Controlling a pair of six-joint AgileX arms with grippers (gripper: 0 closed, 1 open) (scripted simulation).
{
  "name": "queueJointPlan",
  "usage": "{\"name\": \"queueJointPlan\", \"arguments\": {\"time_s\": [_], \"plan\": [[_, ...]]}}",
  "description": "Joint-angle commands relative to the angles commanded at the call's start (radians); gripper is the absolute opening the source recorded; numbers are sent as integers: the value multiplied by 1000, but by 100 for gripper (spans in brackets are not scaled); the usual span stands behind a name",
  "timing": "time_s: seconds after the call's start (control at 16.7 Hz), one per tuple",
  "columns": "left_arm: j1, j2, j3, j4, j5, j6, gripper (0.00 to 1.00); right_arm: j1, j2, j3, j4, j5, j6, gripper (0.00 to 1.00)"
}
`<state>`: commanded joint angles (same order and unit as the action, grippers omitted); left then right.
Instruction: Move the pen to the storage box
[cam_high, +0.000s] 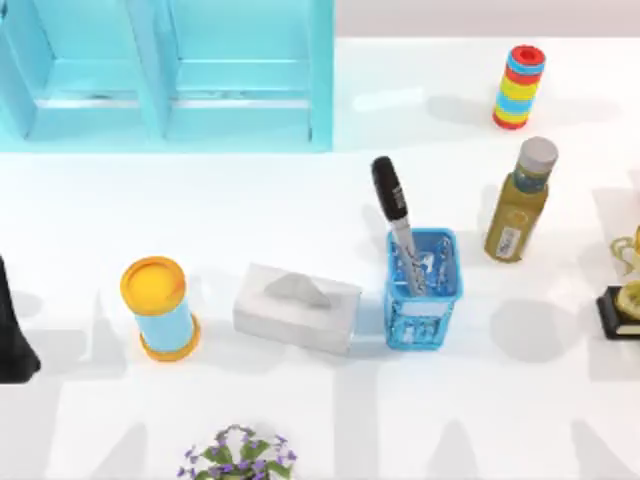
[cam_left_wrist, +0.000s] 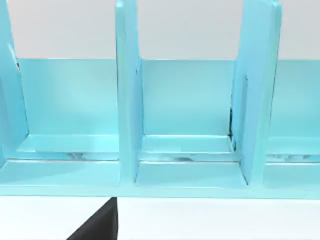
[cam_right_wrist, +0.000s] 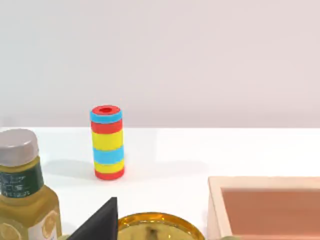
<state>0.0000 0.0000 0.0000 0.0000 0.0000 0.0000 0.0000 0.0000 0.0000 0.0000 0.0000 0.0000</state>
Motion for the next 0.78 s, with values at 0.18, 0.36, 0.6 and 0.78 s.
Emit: {"name": "queueJointPlan", "arguments": {"time_s": [0.18, 0.36, 0.6, 0.78], "plan": [[0, 0, 0, 0, 0, 0, 100, 8, 13, 9, 2, -10, -1, 100], [0, 0, 0, 0, 0, 0, 100, 61, 108, 82, 19, -82, -7, 100], [0, 0, 0, 0, 0, 0, 100, 162, 380, 256, 69, -221, -21, 100], [0, 0, 0, 0, 0, 0, 100, 234, 653, 391, 114, -321, -34, 100]]}}
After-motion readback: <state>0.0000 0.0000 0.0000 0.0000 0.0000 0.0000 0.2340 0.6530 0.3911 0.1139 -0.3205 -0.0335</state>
